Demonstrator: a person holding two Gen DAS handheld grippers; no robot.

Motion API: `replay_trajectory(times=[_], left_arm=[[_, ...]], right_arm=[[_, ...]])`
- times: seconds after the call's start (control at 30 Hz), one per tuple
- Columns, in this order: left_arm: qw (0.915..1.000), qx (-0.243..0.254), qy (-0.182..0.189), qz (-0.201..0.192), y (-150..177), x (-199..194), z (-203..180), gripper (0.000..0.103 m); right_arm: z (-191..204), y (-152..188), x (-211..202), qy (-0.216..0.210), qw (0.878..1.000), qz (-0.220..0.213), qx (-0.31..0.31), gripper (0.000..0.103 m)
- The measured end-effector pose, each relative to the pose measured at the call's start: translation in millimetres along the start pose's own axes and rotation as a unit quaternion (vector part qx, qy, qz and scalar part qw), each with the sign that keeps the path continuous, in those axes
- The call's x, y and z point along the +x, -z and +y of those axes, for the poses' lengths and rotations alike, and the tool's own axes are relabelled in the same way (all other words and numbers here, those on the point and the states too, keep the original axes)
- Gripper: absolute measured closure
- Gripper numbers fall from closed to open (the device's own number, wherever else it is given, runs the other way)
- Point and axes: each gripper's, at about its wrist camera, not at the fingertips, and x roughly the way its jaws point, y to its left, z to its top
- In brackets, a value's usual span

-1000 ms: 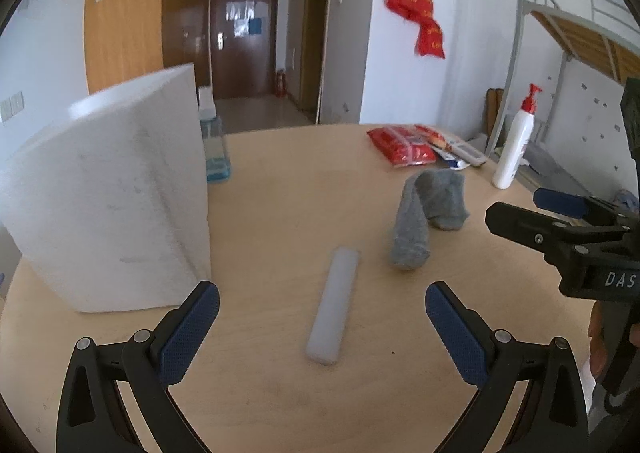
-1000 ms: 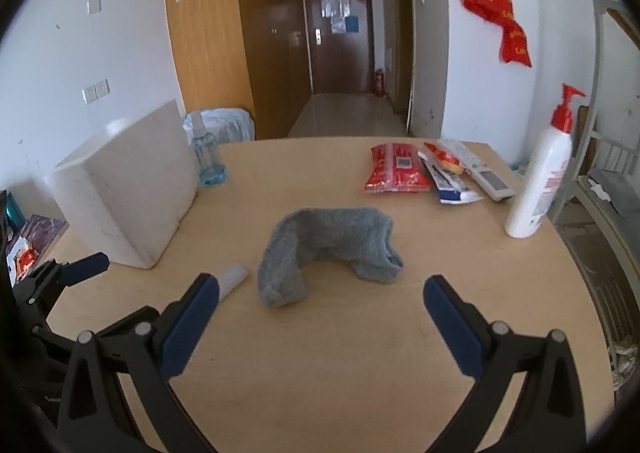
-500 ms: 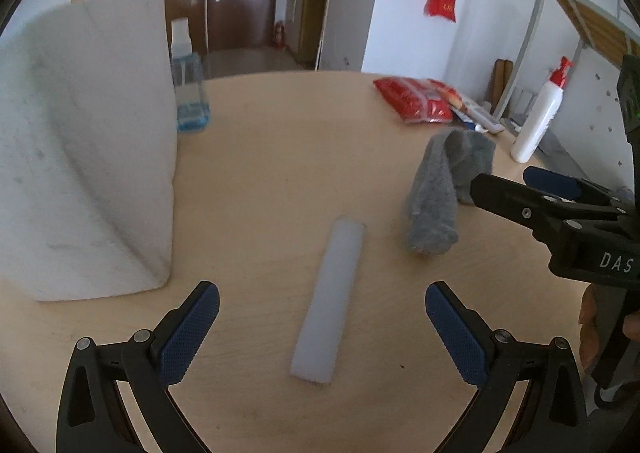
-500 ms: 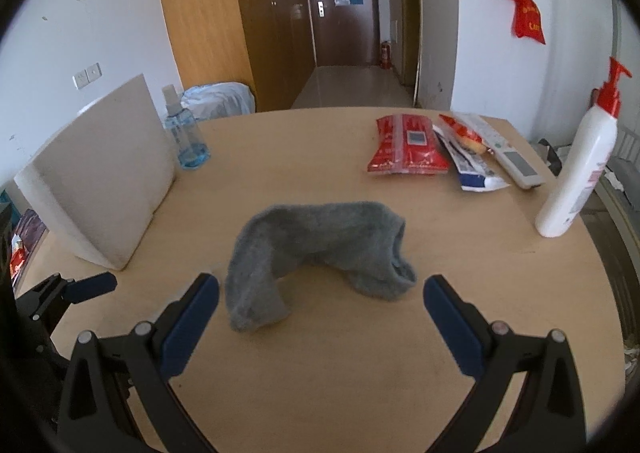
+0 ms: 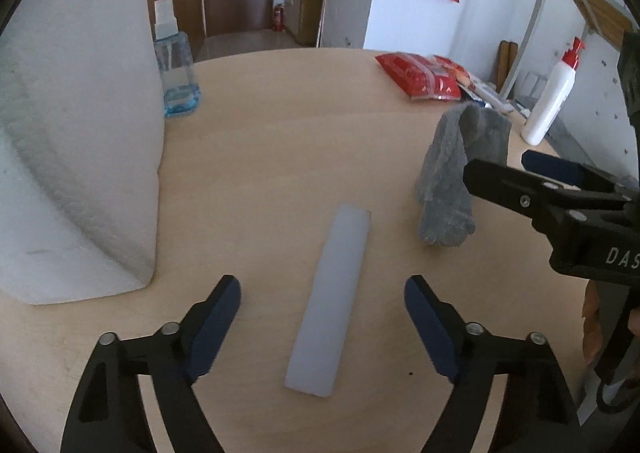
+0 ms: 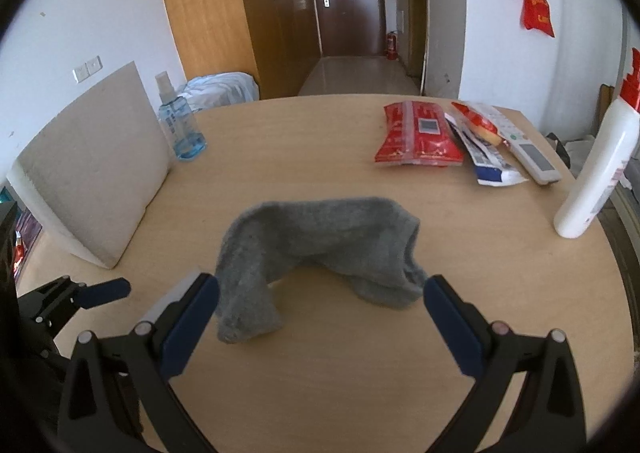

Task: Organize soft objects
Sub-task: 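Close the left tool on the white foam strip while the right tool closes on the grey sock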

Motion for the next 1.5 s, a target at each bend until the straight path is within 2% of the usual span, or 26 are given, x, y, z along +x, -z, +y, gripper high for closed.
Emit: replay_trajectory(times=[0.23, 0.33, 0.4, 0.5, 0.7, 1.27, 1.3, 1.4, 1.47, 1.5], left_arm=[[0.9997, 0.024, -0.010, 0.003, 3, 1, -8, 0.041], [0.9994, 0.031, -0.018, 0.000, 3, 2, -11, 0.058], [0.9990, 0.038, -0.021, -0.003, 4, 1, -13, 0.076], [0.9990, 0.039, -0.018, -0.006, 4, 1, -12, 0.082], [0.9988, 0.045, -0.015, -0.008, 3, -1, -14, 0.089], [0.9993, 0.036, 0.001, -0.010, 3, -3, -9, 0.090], [0.9993, 0.035, 0.001, -0.010, 3, -2, -8, 0.090], [0.9994, 0.035, 0.001, -0.010, 3, -3, -9, 0.090], [0.9993, 0.035, 0.000, -0.010, 3, -3, -10, 0.090], [0.9993, 0.035, 0.000, -0.010, 3, -3, -10, 0.090]], right_arm=[[-2, -1, 5, 0.005, 1.000, 0.009, 0.003, 0.000], [-2, 0, 4, 0.006, 1.000, 0.008, 0.005, 0.000], [-1, -1, 3, 0.008, 1.000, 0.007, 0.004, 0.000], [-1, -1, 2, 0.007, 1.000, 0.004, 0.004, 0.000], [-3, -1, 5, 0.012, 1.000, 0.008, 0.005, 0.000], [9, -11, 23, 0.009, 1.000, 0.024, -0.006, 0.001], [9, -11, 24, 0.007, 1.000, 0.024, -0.007, 0.002], [10, -13, 29, -0.002, 1.000, 0.031, -0.005, 0.016], [11, -12, 31, -0.009, 0.999, 0.035, -0.004, 0.031], [12, -12, 32, -0.014, 0.999, 0.037, -0.003, 0.035]])
